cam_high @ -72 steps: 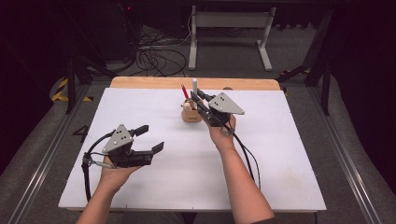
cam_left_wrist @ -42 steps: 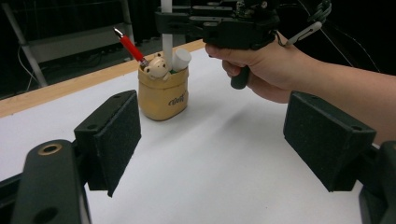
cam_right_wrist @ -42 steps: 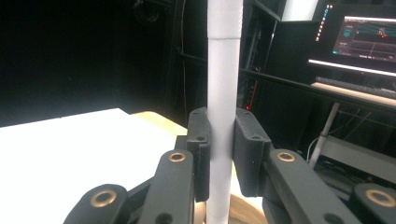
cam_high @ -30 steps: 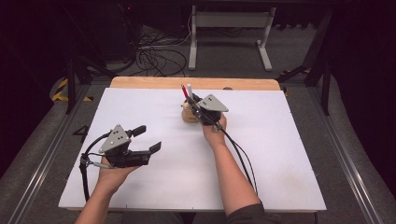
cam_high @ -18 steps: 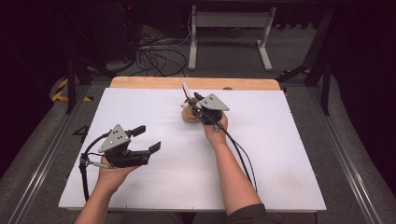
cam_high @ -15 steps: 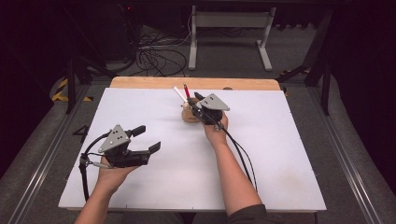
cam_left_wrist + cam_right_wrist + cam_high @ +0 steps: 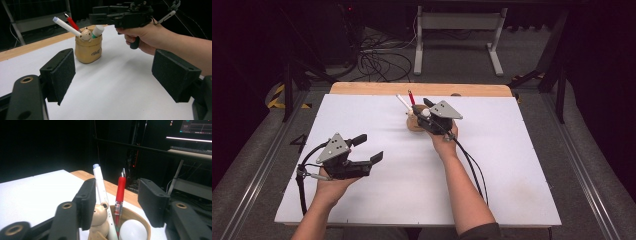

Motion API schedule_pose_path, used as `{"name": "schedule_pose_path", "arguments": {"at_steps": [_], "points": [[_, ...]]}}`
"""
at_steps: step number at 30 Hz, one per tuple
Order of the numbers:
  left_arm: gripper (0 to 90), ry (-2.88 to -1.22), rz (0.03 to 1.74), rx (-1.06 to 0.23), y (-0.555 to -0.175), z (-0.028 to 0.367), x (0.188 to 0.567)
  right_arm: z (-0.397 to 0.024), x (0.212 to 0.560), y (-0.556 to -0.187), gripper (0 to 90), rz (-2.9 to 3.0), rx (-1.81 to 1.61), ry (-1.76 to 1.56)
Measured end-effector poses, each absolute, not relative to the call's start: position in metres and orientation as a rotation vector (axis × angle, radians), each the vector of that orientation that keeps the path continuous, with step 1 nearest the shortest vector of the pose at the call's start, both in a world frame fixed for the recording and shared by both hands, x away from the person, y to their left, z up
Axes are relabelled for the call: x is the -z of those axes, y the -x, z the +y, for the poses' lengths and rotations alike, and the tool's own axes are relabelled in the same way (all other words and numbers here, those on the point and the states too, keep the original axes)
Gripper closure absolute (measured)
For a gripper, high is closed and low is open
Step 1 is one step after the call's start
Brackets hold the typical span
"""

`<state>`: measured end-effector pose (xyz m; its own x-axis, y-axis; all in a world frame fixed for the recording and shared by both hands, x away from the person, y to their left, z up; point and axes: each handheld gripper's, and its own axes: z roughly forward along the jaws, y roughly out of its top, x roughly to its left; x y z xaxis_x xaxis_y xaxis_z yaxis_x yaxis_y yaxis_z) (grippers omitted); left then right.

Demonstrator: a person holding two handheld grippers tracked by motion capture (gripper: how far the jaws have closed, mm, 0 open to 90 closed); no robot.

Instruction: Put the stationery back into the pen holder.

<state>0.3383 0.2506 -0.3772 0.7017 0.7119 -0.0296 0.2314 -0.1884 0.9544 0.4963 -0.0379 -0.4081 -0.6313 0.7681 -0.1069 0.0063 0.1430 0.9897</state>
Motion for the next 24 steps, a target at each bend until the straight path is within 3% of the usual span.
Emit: {"name": "schedule_pose_path", "arguments": {"at_steps": [7,24], "points": [[20.2,-1.751,0.753,-0.521,-0.338,0.251,0.377,-0.051,0.4,-0.486,30.9,1.802,-1.584,-0.768],[20.0,-1.751,0.752,-0.537,-0.338,0.252,0.376,-0.077,0.381,-0.455,17.2,1.843,-1.659,-0.752]]}}
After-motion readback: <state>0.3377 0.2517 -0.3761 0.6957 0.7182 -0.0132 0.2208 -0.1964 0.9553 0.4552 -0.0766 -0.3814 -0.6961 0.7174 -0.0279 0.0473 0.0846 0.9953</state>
